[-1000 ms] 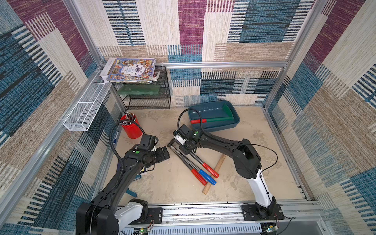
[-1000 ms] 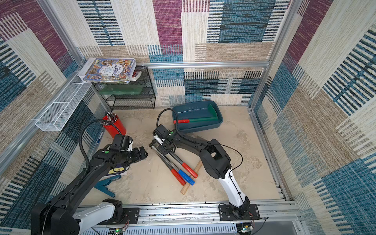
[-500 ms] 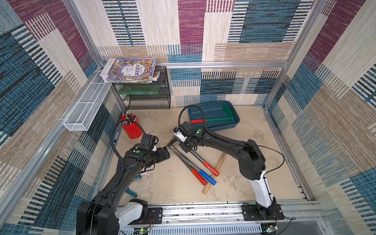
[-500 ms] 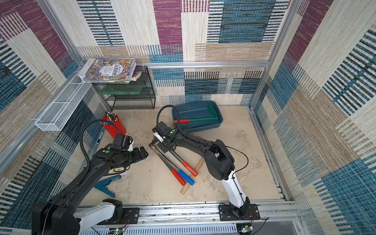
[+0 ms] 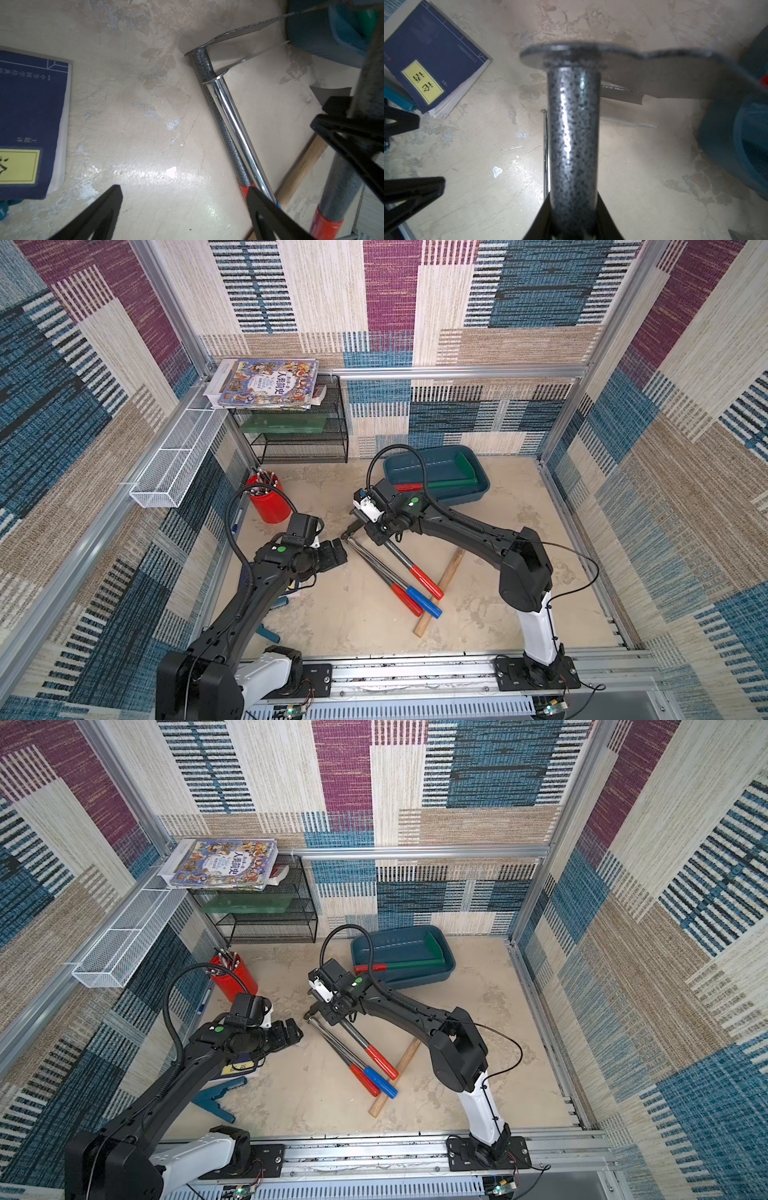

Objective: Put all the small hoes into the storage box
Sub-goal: Pick up the hoe from the center of the board, then place the hoe in the storage box.

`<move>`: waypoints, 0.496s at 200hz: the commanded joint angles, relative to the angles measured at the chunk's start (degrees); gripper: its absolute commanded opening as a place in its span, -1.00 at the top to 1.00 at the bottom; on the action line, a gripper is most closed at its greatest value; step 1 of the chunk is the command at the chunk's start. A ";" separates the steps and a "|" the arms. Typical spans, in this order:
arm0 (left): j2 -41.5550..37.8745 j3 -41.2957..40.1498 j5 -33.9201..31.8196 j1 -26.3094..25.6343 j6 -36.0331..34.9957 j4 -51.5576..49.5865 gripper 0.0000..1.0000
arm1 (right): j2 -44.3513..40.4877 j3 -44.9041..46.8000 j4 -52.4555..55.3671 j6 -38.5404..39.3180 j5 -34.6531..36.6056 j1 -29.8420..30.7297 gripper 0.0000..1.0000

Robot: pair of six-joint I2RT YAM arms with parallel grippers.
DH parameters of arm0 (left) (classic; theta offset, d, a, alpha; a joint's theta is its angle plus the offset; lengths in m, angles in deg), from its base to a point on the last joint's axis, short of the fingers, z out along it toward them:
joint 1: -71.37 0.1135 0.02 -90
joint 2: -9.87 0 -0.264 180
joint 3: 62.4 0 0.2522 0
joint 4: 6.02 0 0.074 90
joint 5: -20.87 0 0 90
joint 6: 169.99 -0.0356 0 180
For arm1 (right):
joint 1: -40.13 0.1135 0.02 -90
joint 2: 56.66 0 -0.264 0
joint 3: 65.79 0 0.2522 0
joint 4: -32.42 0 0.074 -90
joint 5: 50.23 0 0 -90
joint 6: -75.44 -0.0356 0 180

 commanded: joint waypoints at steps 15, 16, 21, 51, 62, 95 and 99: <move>0.03 0.53 0.69 0.03 0.45 0.58 -0.94 | -2.22 -1.05 -2.51 -2.28 -1.58 -0.49 1.00; 0.02 0.58 0.69 0.03 0.49 0.58 -0.94 | -2.29 -1.05 -2.55 -2.35 -1.53 -0.51 1.00; 0.10 0.63 0.69 -0.05 0.46 0.58 -0.94 | -2.50 -1.05 -2.70 -2.75 -1.41 -0.60 1.00; 0.14 0.64 0.78 -0.06 0.46 0.66 -0.94 | -3.97 -1.14 -3.79 -4.84 -1.26 -1.55 1.00; 0.26 0.63 0.78 -0.04 0.37 0.66 -0.94 | -4.58 -1.05 -4.31 -5.91 -1.25 -2.12 1.00; 0.27 0.59 0.96 -0.06 0.50 0.84 -0.94 | -5.78 -1.05 -5.56 -9.60 -0.52 -3.80 1.00; 0.27 0.64 0.96 -0.05 0.50 0.85 -0.94 | -5.89 -1.05 -5.74 -10.05 -0.43 -4.00 1.00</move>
